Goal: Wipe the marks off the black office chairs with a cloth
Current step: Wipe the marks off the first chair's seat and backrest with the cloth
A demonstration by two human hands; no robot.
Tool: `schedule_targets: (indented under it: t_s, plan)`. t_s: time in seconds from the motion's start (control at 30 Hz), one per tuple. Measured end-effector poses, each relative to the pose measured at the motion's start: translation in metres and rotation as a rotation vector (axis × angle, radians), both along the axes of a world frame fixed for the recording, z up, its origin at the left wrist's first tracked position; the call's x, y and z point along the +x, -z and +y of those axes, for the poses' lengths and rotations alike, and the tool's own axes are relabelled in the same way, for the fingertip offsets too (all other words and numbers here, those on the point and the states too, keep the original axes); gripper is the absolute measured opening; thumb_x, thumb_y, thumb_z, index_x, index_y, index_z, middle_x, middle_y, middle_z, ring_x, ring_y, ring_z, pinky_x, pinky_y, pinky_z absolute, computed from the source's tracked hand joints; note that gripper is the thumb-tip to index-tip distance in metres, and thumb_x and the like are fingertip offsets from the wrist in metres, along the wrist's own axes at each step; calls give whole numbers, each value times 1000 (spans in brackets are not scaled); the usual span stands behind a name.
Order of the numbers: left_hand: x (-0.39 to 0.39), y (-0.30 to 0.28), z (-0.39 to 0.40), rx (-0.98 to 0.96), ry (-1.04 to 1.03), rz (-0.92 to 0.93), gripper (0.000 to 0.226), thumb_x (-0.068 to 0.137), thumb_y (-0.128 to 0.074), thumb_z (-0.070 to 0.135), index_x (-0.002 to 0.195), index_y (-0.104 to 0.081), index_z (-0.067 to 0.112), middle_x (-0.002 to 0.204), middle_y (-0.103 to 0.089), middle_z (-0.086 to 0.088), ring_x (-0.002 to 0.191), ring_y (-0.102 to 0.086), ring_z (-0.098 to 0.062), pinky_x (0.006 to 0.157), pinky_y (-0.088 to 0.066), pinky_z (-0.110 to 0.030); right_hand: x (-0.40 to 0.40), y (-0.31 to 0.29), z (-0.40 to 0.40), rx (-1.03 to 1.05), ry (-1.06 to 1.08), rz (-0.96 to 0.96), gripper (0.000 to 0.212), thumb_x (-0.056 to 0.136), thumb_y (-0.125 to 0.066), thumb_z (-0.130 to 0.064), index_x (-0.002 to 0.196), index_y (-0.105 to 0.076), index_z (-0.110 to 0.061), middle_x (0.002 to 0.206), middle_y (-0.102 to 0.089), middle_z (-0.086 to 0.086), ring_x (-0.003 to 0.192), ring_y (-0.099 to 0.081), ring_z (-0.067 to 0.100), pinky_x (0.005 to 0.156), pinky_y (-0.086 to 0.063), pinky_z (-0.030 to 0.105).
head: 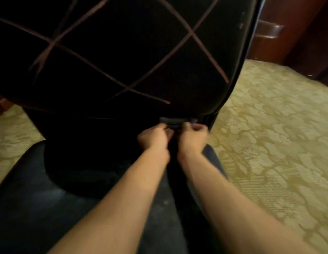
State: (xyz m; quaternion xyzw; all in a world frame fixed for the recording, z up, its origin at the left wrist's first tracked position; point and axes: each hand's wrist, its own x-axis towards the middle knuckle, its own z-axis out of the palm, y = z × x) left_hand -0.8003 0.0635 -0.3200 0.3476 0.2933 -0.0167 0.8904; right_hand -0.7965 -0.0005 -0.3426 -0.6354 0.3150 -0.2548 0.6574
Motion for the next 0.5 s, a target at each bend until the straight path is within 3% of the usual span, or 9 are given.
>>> schedule_targets:
  t_s: [0.07,0.17,0.27,0.37,0.5]
  plan:
    - [6,4,33,28,-74,10,21,90,-60,-7,73,-56,4,62,-62,-7,39,-60,-8,41,-51,-19,0,1,31,39,-97,-3,18,74,-69,-28,81,-56,-18,89,-71,11,87,-69,30,85,-55,47]
    - [1,5,59,60,-106,5,14,92,-61,-4,80,-57,3,77,-62,-12,59,-65,-15,50,-56,-19,7,6,49,110,-194,6,22,62,-62,-38,76,-58,-21,81,-72,7,80,-71,27,79,-58,49]
    - [0,2,51,39,-38,12,14,93,-59,-4,81,-55,1,78,-60,-15,69,-62,-20,50,-55,-20,12,6,37,100,-195,-6,22,60,-62,-37,74,-59,-21,81,-72,10,79,-71,29,78,-58,51]
    - [1,-1,27,23,75,30,12,92,-58,-7,82,-56,-1,77,-59,-16,66,-60,-21,48,-54,-21,14,0,9,79,-147,-20,20,62,-63,-33,75,-56,-19,82,-71,16,80,-70,33,76,-59,49]
    - [-1,-11,-4,-5,160,34,14,90,-59,-10,84,-57,2,77,-59,-14,52,-61,-17,41,-52,-19,15,-3,-22,96,-43,-58,14,72,-61,-25,78,-52,-15,74,-60,14,66,-58,24,58,-45,35]
